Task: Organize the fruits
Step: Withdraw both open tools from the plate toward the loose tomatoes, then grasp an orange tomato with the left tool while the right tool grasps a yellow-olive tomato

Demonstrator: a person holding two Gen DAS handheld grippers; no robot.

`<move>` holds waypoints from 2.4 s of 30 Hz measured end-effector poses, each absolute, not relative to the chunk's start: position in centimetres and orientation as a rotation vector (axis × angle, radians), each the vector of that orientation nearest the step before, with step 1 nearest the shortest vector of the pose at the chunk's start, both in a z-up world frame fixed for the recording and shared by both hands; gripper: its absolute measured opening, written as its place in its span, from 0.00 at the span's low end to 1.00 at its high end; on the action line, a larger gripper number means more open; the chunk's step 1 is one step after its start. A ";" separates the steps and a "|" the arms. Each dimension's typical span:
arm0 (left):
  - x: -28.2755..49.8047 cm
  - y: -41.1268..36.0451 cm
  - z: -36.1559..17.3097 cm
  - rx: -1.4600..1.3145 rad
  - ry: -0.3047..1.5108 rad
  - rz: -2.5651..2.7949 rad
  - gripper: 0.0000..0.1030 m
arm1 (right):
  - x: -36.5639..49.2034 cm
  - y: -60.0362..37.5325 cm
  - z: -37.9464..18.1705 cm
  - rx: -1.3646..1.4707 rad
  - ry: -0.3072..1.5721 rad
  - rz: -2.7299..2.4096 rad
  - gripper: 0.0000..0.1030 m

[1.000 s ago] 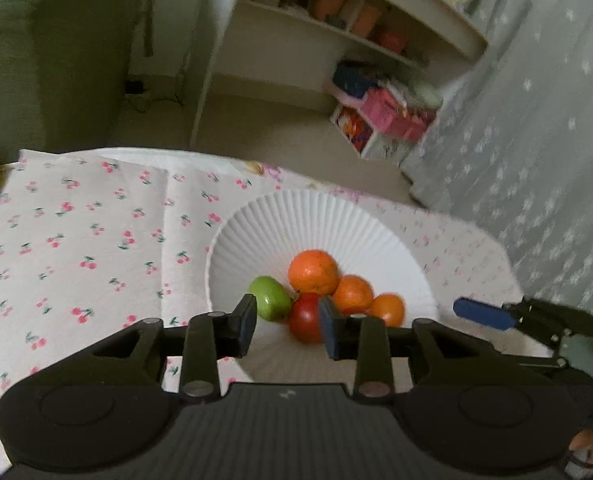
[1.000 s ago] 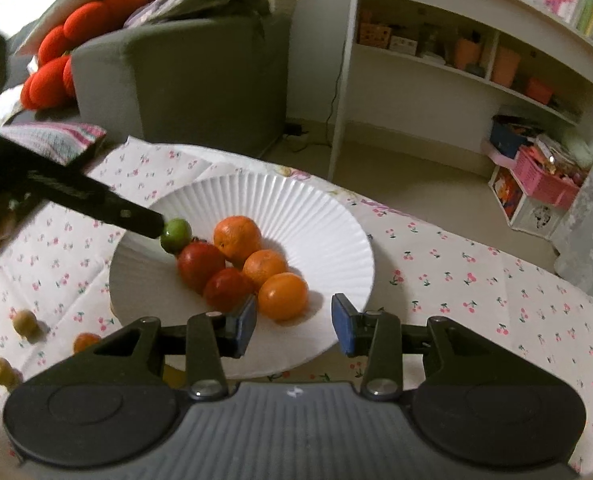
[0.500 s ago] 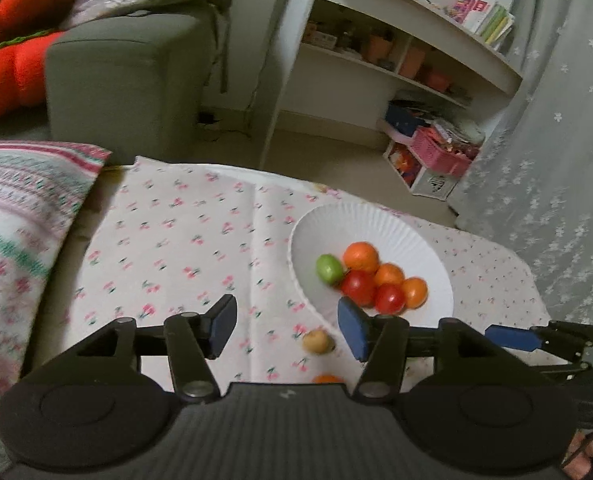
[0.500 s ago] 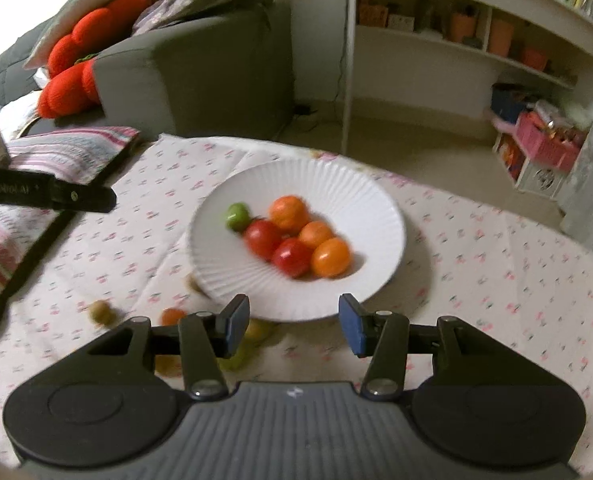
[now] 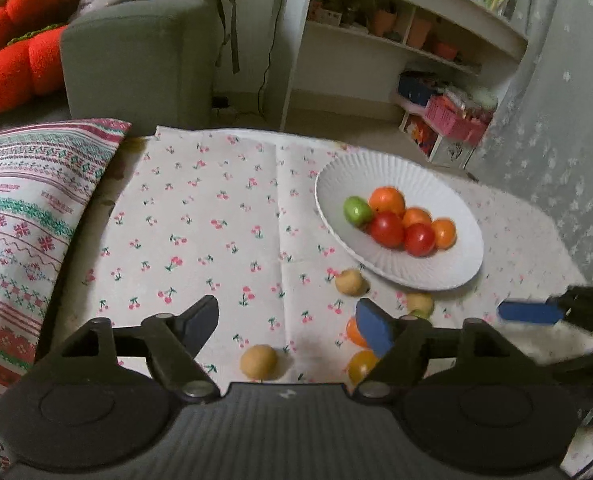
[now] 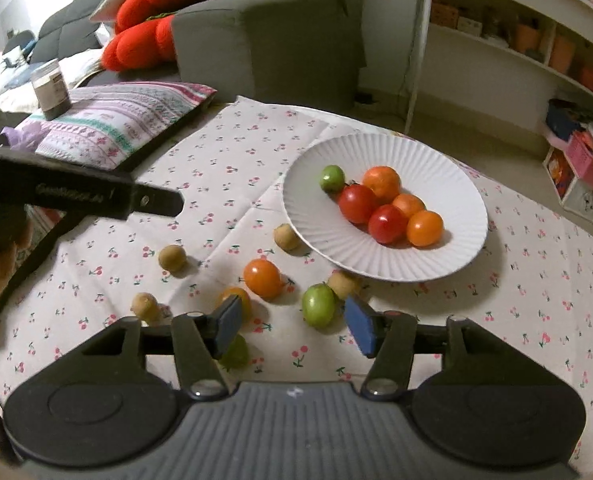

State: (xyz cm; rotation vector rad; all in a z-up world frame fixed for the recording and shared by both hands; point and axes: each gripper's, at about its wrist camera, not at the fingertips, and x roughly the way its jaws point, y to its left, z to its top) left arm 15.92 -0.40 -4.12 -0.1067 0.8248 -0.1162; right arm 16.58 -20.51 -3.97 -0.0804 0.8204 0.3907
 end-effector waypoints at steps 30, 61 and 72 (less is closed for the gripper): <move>19.2 -4.4 -7.8 -0.084 0.911 -0.264 0.62 | 16.2 -18.3 -8.1 -0.035 0.825 0.514 0.49; 19.3 -3.0 -7.3 -0.055 0.886 -0.253 0.07 | 17.2 -17.2 -7.9 -0.020 0.796 0.502 0.24; 18.9 -2.3 -5.4 -0.060 0.810 -0.227 0.07 | 17.4 -19.3 -5.5 -0.012 0.736 0.468 0.24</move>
